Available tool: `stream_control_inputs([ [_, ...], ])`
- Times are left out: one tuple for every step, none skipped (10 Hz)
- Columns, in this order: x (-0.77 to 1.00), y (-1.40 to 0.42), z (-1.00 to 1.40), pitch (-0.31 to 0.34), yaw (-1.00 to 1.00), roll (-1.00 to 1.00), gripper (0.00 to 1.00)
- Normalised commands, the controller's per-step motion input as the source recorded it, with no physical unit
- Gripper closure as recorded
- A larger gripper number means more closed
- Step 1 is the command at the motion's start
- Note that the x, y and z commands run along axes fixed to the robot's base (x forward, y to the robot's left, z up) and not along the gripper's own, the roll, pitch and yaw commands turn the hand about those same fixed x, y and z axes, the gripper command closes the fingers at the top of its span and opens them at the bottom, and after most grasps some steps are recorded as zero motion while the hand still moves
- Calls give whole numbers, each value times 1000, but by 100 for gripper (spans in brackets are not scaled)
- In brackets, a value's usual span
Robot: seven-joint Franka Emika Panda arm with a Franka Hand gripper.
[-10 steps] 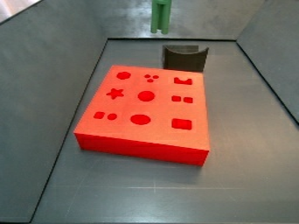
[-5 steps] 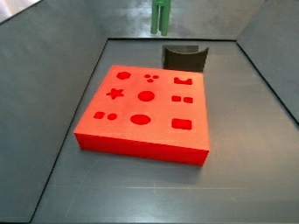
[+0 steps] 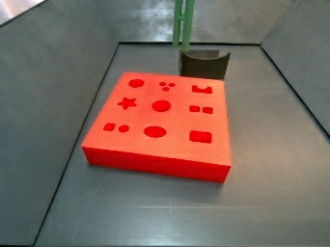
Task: Pick up the 3 prong object. Move up. Place the 3 prong object on the fixture. Regrasp the 3 prong object. Move to above the board. Insert the 3 prong object.
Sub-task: Insert the 3 prong object.
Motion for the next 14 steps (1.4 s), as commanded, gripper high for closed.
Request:
stream_control_inputs([
  [0,0,0,19,-89,0,100],
  [143,0,-83,11,-117,0,100],
  [166,66,-223,0,-946,0,100],
  [157,57,-226,0,-949,0,100],
  [80,60,-234,0,-926,0,100],
  [0,0,-20,0,0,0,100],
  [-291,420,-434,-49,-114,0,100],
  [-357,246,-591,-147,-169,0,100],
  [-91,111,-363,-63,-231,0,100],
  [-154,0,-74,0,-131,27,100],
  [-260,-66,-249,-37,-540,77,100],
  [-229,0,-209,0,-877,54,100],
  [0,0,0,0,0,19,100],
  [0,0,-34,-3,-6,0,100],
])
